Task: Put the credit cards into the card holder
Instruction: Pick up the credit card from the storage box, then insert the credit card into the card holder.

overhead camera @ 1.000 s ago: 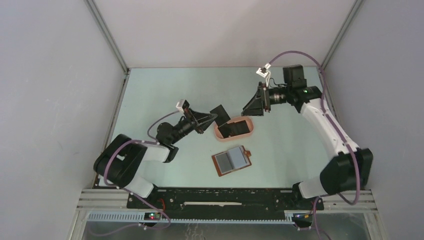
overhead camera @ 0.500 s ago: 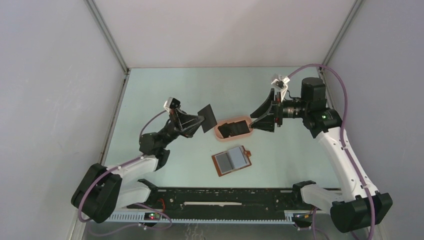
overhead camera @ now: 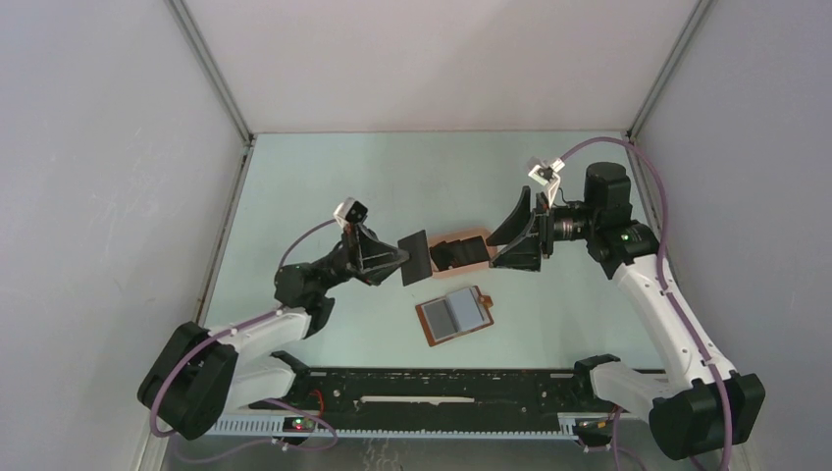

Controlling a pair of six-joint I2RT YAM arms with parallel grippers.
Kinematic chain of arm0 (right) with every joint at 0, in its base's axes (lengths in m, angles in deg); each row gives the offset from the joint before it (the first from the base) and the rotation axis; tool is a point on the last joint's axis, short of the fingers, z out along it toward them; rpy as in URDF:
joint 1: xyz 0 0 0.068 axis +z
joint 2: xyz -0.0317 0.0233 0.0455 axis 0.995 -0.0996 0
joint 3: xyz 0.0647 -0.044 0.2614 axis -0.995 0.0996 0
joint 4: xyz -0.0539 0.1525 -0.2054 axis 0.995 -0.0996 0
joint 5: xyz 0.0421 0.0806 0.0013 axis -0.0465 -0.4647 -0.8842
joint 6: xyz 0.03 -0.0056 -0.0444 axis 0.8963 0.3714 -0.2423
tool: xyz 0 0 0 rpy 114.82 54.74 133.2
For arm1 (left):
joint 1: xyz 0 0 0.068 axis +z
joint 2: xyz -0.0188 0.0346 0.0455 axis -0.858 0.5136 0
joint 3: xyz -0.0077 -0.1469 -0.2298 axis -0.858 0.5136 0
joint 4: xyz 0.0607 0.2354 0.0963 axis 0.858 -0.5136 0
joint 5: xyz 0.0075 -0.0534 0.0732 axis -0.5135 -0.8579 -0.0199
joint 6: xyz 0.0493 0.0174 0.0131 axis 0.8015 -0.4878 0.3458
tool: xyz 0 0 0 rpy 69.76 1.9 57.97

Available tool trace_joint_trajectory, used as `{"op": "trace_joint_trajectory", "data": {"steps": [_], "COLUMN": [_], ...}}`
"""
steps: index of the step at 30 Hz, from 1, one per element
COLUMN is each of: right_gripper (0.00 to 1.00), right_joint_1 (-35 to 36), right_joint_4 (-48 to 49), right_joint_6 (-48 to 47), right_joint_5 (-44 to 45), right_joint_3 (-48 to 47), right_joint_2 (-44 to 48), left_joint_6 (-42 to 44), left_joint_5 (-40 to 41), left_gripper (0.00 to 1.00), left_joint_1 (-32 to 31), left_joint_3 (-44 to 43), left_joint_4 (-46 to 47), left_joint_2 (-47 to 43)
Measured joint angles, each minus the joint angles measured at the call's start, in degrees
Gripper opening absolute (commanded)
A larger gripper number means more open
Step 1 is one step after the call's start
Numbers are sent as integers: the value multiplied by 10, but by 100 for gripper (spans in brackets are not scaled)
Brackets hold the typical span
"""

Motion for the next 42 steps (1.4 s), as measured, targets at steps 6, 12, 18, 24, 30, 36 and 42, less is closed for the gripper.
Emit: {"op": "trace_joint_trajectory", "data": {"steps": [6,12,18,24,30,36,42], "right_gripper": [82,81,80,78,76,59,52], "right_joint_1": [23,31,41,72,85,110,115], "right_joint_4": [55,71,63,45,32,22,20], "right_joint_6": [75,104,87,51,25,1,-4], "right_joint_5": [-2,9,25,47,67,75,56], "right_joint_3": [13,15,15,15,15,15,15], "right_joint_2": [-5,-30,-56,-75,-115,-142,-147], "left_joint_6": [108,416,626,686,697,696,696], "left_joint_5": [-52,-11,72,97,104,109,116], "left_gripper": [0,0,0,0,0,0,0], "left_joint_1": [-10,-25,-64,-96,-116,-118,-118], "left_joint_3": [-7,-28,-82,-83,-81,-80,-69], "left_joint_4": [-39,-315,-515,-529,-486,-437,-413], "left_joint_2": [18,-41,-89,-59,-38,-27,-20]}}
